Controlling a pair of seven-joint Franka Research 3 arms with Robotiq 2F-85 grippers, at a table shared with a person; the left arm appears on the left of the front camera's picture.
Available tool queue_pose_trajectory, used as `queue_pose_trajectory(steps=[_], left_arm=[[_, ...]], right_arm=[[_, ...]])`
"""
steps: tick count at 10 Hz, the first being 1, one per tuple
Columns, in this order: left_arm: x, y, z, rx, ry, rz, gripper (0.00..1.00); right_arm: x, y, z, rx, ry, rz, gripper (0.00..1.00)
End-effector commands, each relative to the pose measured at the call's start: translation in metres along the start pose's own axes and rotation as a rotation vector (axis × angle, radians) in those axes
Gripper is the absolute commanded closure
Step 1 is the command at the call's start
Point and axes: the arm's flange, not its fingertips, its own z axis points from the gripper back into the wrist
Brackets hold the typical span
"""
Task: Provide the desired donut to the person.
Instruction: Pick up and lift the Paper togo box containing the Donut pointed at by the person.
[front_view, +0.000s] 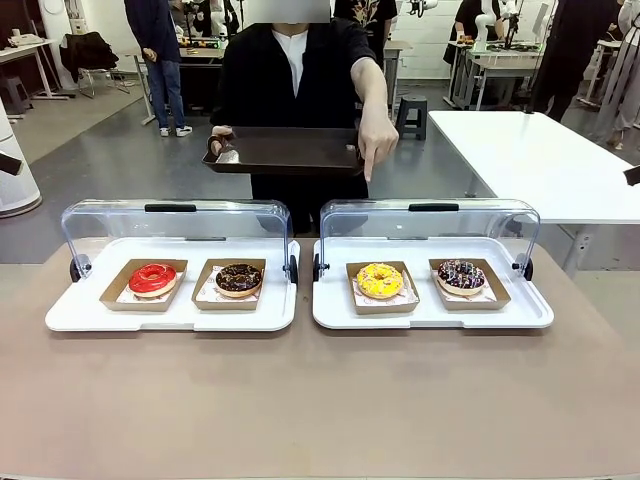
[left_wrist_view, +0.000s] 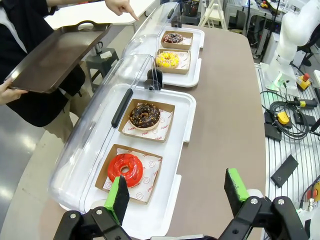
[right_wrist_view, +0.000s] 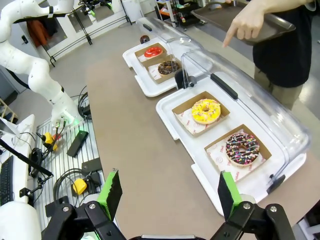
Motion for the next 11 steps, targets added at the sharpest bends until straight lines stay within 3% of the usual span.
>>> queue_pose_trajectory(steps=[1,8,11], left_arm=[[0.000,0.001,0.000,-0.002,-0.017,-0.008,0.00],[0.000,0.001,0.000,-0.002,-0.017,-0.008,0.00],[0.000,0.001,0.000,-0.002,-0.017,-0.008,0.00]], right_arm=[[0.001,-0.002,-0.001,0.008,-0.018,0.011,0.00],[0.000,0.000,0.000,0.000,0.003,-0.001,0.00],[0.055,0.019,-0.060,0.034,0.257,0.077,0.00]])
